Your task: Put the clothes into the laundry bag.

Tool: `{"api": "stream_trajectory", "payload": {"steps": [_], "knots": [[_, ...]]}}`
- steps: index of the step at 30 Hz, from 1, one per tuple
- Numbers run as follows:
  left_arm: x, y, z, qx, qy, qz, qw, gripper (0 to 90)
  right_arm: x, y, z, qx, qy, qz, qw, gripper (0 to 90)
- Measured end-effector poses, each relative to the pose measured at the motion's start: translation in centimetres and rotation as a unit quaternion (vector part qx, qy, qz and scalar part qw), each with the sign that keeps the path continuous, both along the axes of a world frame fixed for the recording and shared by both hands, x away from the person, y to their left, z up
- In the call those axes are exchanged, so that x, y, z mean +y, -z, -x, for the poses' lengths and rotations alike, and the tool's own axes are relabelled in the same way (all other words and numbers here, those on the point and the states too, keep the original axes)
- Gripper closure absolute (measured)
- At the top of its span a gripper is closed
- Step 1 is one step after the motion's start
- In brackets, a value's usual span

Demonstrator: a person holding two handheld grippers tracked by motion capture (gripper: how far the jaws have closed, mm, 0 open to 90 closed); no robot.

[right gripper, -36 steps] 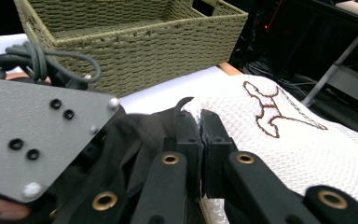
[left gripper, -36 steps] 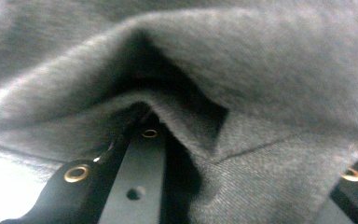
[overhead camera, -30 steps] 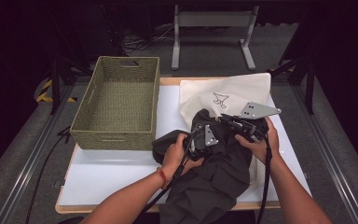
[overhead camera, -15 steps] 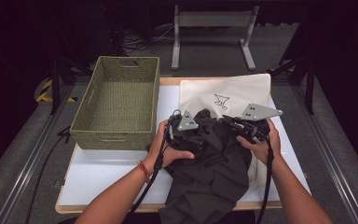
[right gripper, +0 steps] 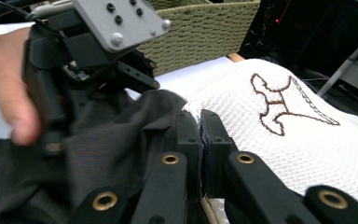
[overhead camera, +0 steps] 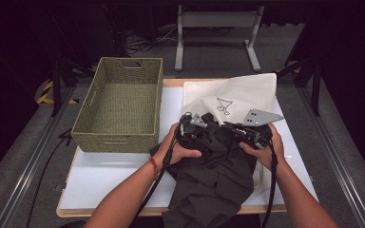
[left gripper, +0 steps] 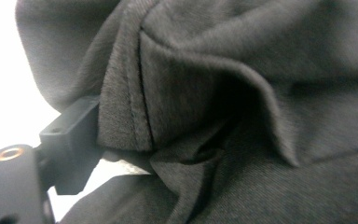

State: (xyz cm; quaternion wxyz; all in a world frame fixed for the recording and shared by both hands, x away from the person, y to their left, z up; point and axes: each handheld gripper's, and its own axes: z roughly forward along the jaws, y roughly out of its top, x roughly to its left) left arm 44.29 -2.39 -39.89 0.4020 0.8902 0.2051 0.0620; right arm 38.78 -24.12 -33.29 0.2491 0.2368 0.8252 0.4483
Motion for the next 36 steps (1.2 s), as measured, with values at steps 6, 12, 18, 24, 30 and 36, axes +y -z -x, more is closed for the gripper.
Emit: {"api": "stream_trajectory", "payload": {"steps": [6, 12, 18, 24, 30, 36], "knots": [[1.2, -0.7, 0.5, -0.040, 0.001, 0.006, 0.9992, 74.2, -0.6, 0.1, -0.2, 0.001, 0.009, -0.002, 1.0000, 88.6], [2.4, -2.3, 3.4, -0.108, 0.046, 0.034, 0.9925, 77.8, -0.8, -0.1, -0.6, 0.002, 0.023, 0.001, 0.9997, 88.6], [1.0, -3.4, 8.3, -0.127, 0.180, 0.020, 0.9752, 78.0, -1.0, -0.7, -1.2, -0.001, 0.034, -0.002, 0.9994, 88.6], [-1.4, -2.1, 8.5, -0.104, 0.180, -0.011, 0.9781, 77.8, -0.8, -1.3, -0.9, -0.010, 0.030, -0.016, 0.9994, 88.6], [-2.7, -0.2, 4.7, -0.059, 0.055, -0.011, 0.9967, 77.5, -0.4, -1.8, 0.0, -0.017, 0.008, -0.023, 0.9996, 88.6], [-3.1, -0.2, 3.1, -0.090, -0.046, -0.046, 0.9938, 78.2, -0.5, -1.8, 0.7, -0.022, 0.006, -0.015, 0.9996, 88.7]]}}
